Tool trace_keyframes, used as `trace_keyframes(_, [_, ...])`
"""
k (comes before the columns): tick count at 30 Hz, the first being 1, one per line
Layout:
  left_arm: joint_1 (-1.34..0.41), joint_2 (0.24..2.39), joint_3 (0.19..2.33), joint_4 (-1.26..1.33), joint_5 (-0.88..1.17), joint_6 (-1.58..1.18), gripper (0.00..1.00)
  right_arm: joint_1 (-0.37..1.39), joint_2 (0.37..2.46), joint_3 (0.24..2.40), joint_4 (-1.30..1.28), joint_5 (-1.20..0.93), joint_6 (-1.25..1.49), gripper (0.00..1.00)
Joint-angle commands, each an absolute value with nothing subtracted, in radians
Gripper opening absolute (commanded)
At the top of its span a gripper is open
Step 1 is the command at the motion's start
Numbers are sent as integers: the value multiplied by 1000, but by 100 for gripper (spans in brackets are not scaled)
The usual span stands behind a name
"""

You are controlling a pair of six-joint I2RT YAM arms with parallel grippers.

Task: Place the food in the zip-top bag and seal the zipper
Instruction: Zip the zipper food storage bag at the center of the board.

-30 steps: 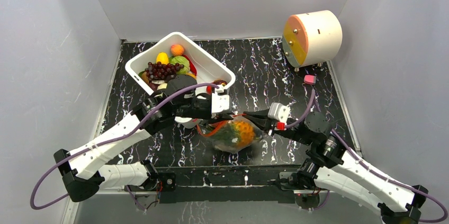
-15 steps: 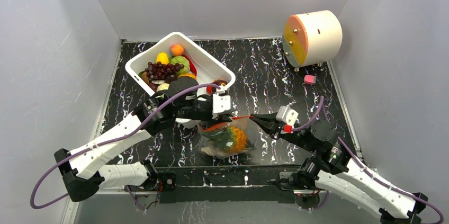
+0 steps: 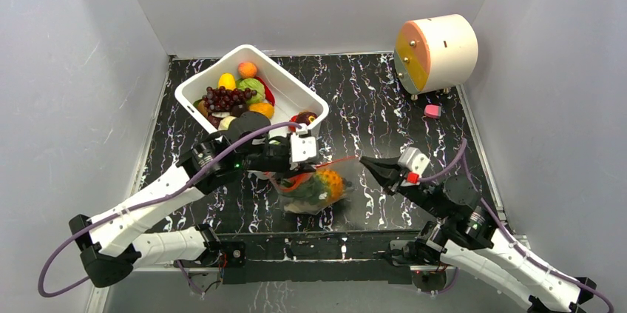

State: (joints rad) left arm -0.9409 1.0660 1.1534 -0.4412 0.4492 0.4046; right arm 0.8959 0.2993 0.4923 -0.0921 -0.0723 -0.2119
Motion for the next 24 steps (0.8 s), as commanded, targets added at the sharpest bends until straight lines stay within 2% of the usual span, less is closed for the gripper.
trace_keyframes(1, [-928, 976, 1137, -556, 388, 390, 0, 880, 272, 511, -72, 95, -196, 0])
trace_keyframes(6, [-929, 982, 1144, -548, 411, 410, 0, 880, 326, 543, -86, -95, -245, 0])
trace_keyframes(7, [-929, 995, 1154, -550, 418, 419, 0, 880, 344, 559, -90, -130, -245, 7])
trace_keyframes(9, [-929, 1017, 1173, -556, 434, 433, 0, 881, 405, 628, -152, -185, -262, 35])
trace_keyframes(10, [-929, 1024, 1179, -556, 445, 437, 0, 881, 443, 674, -194, -214, -271, 42])
trace_keyframes(11, [-928, 1030, 1182, -550, 452, 439, 0, 879, 482, 718, -237, -255, -286, 46])
trace_keyframes(16, [-929, 1038, 1181, -527, 471, 444, 0, 880, 604, 840, -328, -389, -377, 56])
trace_keyframes(24, [-929, 1009, 1151, -509, 478, 450, 0, 880, 746, 876, -307, -470, -455, 52])
